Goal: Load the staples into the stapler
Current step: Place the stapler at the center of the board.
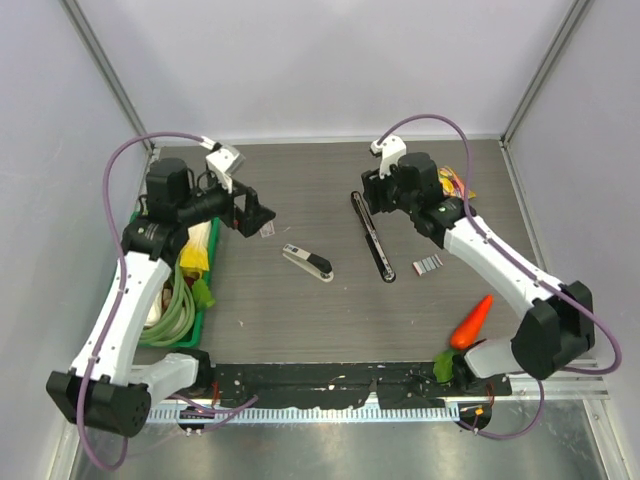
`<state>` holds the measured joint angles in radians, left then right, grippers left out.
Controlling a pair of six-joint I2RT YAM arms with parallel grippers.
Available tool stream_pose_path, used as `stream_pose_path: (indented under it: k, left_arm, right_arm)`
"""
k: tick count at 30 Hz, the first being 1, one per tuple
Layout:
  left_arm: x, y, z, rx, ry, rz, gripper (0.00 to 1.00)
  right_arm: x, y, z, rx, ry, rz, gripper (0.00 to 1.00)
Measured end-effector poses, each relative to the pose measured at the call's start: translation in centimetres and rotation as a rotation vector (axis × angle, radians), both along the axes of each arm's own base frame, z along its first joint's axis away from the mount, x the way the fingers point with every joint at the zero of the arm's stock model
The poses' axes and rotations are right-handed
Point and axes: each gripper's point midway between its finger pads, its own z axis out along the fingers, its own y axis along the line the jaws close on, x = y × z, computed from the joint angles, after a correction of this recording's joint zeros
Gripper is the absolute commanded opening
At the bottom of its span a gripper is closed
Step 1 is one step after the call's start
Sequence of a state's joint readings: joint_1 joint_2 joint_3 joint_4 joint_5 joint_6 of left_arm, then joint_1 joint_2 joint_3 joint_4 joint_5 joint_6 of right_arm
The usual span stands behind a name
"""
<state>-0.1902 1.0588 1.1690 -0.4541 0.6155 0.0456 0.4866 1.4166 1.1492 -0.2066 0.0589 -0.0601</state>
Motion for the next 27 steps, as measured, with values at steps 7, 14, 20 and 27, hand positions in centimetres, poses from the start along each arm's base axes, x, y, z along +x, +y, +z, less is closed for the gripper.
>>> stream_pose_path:
  k: [7, 14, 20, 27]
  left_arm:
    - [1.8, -3.5, -6.4, 0.226, 0.039, -0.254, 1.00]
    - [1.9, -7.2, -15.2, 0.467, 0.063, -0.527, 1.00]
    - [1.1, -11.0, -19.2, 0.649, -0.014, -0.742, 1.00]
    - [1.3, -12.5, -23.6, 0.753, 0.010, -0.853, 0.99]
  right_arm:
    - [-4.2, -0.3, 6.9, -0.067, -0.160, 0.218, 0.68]
    - [-7.1, -2.1, 5.2, -0.143, -0.184, 0.308, 0.69]
    - [-7.0, -5.3, -0.1, -0.157, -0.045, 0.261, 0.69]
    - [-6.6, -6.4, -0.1, -0.133, -0.055, 0.237, 0.69]
